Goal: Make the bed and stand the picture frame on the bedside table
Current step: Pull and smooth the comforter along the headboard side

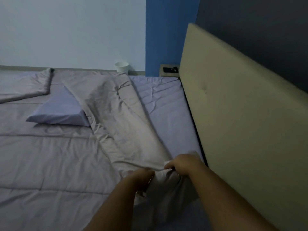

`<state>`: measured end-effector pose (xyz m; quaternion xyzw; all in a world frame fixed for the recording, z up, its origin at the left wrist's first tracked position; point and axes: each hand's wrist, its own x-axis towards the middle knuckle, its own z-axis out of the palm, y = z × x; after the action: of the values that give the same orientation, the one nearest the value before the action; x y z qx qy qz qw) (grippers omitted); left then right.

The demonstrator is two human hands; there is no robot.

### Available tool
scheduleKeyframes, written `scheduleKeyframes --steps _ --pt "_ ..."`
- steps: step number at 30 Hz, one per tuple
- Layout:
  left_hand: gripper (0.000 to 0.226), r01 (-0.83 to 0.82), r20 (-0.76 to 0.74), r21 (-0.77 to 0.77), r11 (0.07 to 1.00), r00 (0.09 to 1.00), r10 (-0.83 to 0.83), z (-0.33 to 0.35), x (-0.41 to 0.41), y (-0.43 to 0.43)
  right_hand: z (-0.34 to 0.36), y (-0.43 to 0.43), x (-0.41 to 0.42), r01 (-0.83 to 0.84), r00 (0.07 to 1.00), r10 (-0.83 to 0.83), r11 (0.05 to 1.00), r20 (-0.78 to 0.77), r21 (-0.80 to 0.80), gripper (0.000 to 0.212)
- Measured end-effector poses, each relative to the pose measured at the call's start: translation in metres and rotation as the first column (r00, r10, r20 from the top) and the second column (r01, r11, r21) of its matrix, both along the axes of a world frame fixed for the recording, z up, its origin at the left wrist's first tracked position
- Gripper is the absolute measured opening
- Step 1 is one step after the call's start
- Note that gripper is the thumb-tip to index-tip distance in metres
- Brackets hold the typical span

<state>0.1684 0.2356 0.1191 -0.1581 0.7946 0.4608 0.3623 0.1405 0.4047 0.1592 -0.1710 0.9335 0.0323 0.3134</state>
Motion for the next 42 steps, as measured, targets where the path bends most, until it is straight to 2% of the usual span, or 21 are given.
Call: scheduleKeyframes --steps 2,4,8,10,12,16,19,21,22,23,24,26,27,29,33,37,40,42 --pt "0.032 0.053 -0.020 -0.042 0.998 0.998 -0.054 -0.010 0.009 0.021 -0.002 0.028 0.019 0.004 1.000 -0.007 0.997 0.029 0.083 0.038" --pt "0.040 0.105 -0.050 -0.073 0.992 0.993 -0.109 -0.021 0.014 0.040 -0.012 0.056 0.039 0.088 0.993 -0.099 0.981 0.057 0.173 0.041" --pt "0.061 0.128 -0.150 -0.160 0.979 0.977 -0.153 -0.043 0.023 0.066 -0.060 0.107 0.085 0.285 0.939 -0.329 0.907 0.098 0.311 0.062" --pt "0.068 0.138 -0.166 -0.232 0.963 0.970 -0.179 -0.050 0.031 0.073 -0.090 0.123 0.108 0.288 0.927 -0.353 0.884 0.123 0.368 0.068" --pt "0.065 0.211 -0.154 -0.321 0.923 0.950 -0.271 -0.060 0.036 0.076 -0.123 0.132 0.130 0.292 0.914 -0.377 0.869 0.152 0.400 0.072" --pt "0.064 0.233 -0.191 -0.430 0.872 0.921 -0.340 -0.098 0.043 0.070 -0.191 0.136 0.162 0.219 0.875 -0.376 0.868 0.303 0.445 0.079" --pt "0.069 0.223 -0.156 -0.429 0.875 0.936 -0.315 -0.132 0.040 0.061 -0.203 0.121 0.155 0.281 0.800 -0.490 0.816 0.347 0.506 0.066" --pt "0.067 0.238 -0.150 -0.442 0.865 0.931 -0.333 -0.150 0.038 0.058 -0.206 0.107 0.135 0.280 0.738 -0.497 0.841 0.456 0.463 0.055" --pt "0.066 0.246 -0.164 -0.456 0.855 0.921 -0.353 -0.158 0.036 0.057 -0.205 0.097 0.125 0.280 0.741 -0.470 0.865 0.480 0.416 0.053" --pt "0.066 0.249 -0.191 -0.471 0.847 0.908 -0.373 -0.166 0.034 0.057 -0.202 0.084 0.111 0.287 0.769 -0.437 0.888 0.466 0.358 0.052" --pt "0.066 0.249 -0.219 -0.483 0.839 0.894 -0.391 -0.174 0.031 0.057 -0.201 0.070 0.098 0.298 0.839 -0.384 0.917 0.386 0.265 0.050" --pt "0.073 0.243 -0.258 -0.509 0.826 0.872 -0.416 -0.190 0.024 0.056 -0.201 0.039 0.078 0.226 0.968 -0.220 0.973 0.122 -0.041 0.038" --pt "0.079 0.244 -0.269 -0.527 0.814 0.861 -0.433 -0.195 0.021 0.055 -0.199 0.024 0.071 0.173 0.984 -0.178 0.965 -0.008 -0.197 0.035" --pt "0.093 0.237 -0.290 -0.570 0.787 0.838 -0.462 -0.208 0.012 0.052 -0.210 0.003 0.058 0.083 0.979 -0.139 0.940 -0.147 -0.332 0.036" --pt "0.091 0.113 -0.344 -0.641 0.759 0.842 -0.416 -0.242 -0.012 0.038 -0.263 0.005 0.029 0.024 0.935 -0.091 0.981 -0.343 -0.192 0.056" --pt "0.084 0.074 -0.379 -0.602 0.795 0.850 -0.366 -0.257 -0.036 0.033 -0.286 0.054 -0.009 0.035 0.875 -0.058 0.998 -0.481 -0.056 0.054" --pt "0.076 0.036 -0.409 -0.556 0.830 0.858 -0.311 -0.259 -0.047 0.037 -0.289 0.110 -0.042 0.137 0.817 -0.153 0.988 -0.555 -0.071 0.048" --pt "0.068 0.035 -0.413 -0.541 0.840 0.859 -0.302 -0.260 -0.050 0.040 -0.292 0.148 -0.057 0.282 0.790 -0.269 0.957 -0.551 -0.063 0.048"
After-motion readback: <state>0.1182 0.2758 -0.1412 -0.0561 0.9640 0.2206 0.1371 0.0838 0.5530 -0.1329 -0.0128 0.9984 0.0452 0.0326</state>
